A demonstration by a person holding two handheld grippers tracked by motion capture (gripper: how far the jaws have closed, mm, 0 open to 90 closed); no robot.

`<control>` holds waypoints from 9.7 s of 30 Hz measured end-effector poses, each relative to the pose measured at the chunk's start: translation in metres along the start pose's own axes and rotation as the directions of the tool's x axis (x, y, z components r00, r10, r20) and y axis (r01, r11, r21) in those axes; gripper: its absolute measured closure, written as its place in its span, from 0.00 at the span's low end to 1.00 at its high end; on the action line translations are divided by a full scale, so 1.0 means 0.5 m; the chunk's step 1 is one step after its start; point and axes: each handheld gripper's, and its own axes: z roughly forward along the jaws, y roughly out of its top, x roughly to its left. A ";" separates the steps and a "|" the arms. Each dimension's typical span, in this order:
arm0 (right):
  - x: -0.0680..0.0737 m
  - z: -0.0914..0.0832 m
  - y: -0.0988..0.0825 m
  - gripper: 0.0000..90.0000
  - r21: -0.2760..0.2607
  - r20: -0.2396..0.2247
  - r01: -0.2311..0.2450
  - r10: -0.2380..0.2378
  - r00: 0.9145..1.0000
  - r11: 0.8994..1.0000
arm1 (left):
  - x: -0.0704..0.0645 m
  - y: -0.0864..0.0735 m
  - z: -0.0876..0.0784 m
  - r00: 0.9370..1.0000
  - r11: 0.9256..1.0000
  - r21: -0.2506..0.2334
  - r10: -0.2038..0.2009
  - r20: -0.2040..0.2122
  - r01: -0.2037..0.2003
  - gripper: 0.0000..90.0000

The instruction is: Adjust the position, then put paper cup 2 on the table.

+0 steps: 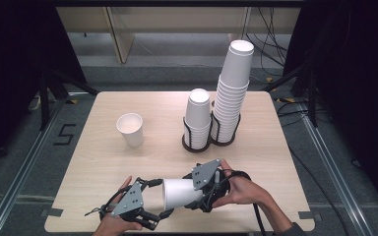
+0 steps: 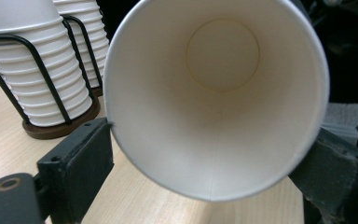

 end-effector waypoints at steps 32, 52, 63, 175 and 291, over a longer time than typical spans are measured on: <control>0.032 0.041 0.007 0.27 0.175 0.047 -0.001 -0.008 0.999 0.985 | -0.015 0.015 0.006 0.999 0.999 0.019 0.032 0.016 -0.032 0.15; 0.003 0.039 -0.015 0.27 -0.128 -0.010 -0.115 0.114 0.993 0.985 | 0.004 0.009 -0.006 0.979 0.962 -0.183 -0.204 0.001 0.200 0.09; 0.005 0.049 -0.017 0.25 -0.129 -0.025 -0.163 0.161 0.987 0.978 | 0.004 0.013 -0.010 0.984 0.967 -0.183 -0.180 0.006 0.178 0.17; -0.002 -0.023 -0.168 0.18 -0.236 0.243 -0.467 0.517 0.820 0.852 | 0.150 -0.049 -0.102 0.748 0.970 -0.106 -0.237 -0.620 0.220 0.18; 0.026 -0.037 -0.207 0.19 -0.179 0.287 -0.481 0.513 0.809 0.858 | 0.352 -0.123 -0.152 0.622 0.915 0.007 -0.268 -0.735 0.402 0.16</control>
